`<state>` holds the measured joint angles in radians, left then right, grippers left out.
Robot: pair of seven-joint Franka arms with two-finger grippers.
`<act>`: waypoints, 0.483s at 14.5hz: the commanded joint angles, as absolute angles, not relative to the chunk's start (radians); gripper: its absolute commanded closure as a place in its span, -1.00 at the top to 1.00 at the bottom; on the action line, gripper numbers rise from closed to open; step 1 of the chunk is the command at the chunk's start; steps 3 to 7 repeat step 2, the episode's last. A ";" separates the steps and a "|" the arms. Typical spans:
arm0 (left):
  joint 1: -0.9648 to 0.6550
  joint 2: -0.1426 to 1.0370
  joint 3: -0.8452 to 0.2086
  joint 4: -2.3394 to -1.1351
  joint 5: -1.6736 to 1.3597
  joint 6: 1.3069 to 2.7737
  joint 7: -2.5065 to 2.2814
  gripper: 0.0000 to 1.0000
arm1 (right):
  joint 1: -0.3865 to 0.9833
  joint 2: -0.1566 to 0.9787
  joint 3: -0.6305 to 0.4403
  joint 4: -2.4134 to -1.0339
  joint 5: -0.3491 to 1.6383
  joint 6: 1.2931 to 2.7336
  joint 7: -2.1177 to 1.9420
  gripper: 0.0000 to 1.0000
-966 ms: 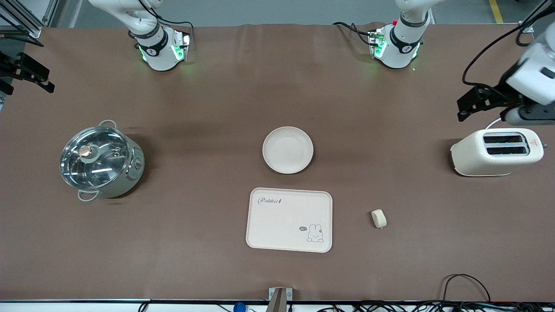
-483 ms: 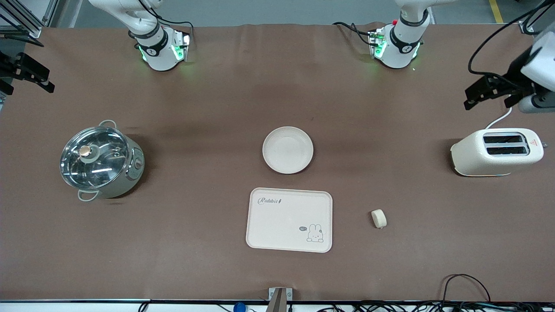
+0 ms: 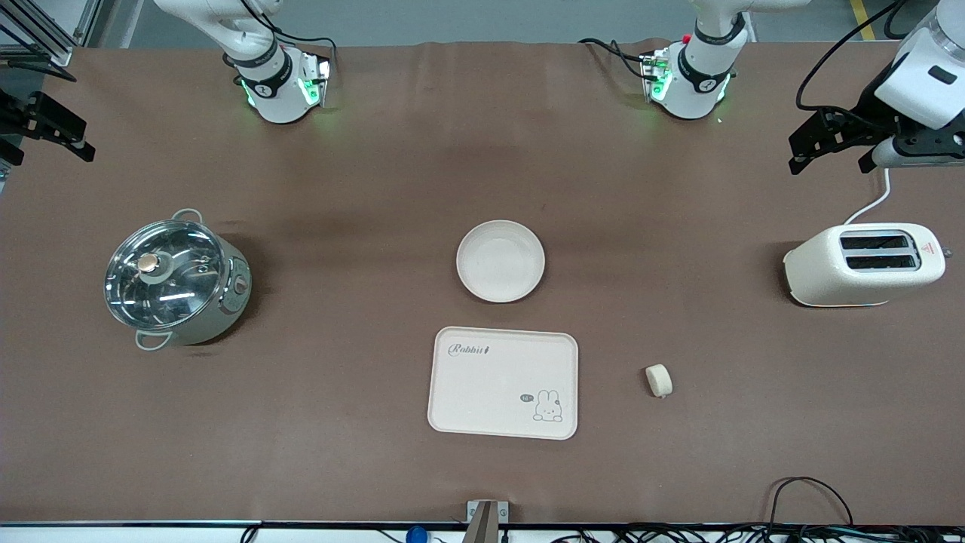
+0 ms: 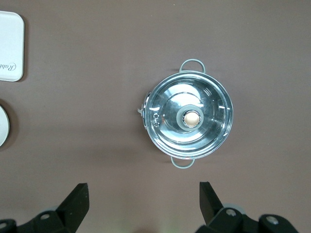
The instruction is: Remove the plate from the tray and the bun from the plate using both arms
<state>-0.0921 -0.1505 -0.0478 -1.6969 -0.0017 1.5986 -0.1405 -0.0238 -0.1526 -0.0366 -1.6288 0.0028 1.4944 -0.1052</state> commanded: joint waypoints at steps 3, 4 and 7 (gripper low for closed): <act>-0.101 -0.121 -0.032 -1.645 0.015 1.605 -0.130 1.00 | -0.025 -0.152 -0.040 -1.626 0.015 1.491 -0.114 1.00; -0.101 -0.121 -0.032 -1.645 0.015 1.605 -0.130 1.00 | -0.025 -0.152 -0.040 -1.626 0.015 1.491 -0.114 1.00; -0.101 -0.121 -0.032 -1.645 0.015 1.605 -0.130 1.00 | -0.025 -0.152 -0.040 -1.626 0.015 1.491 -0.114 1.00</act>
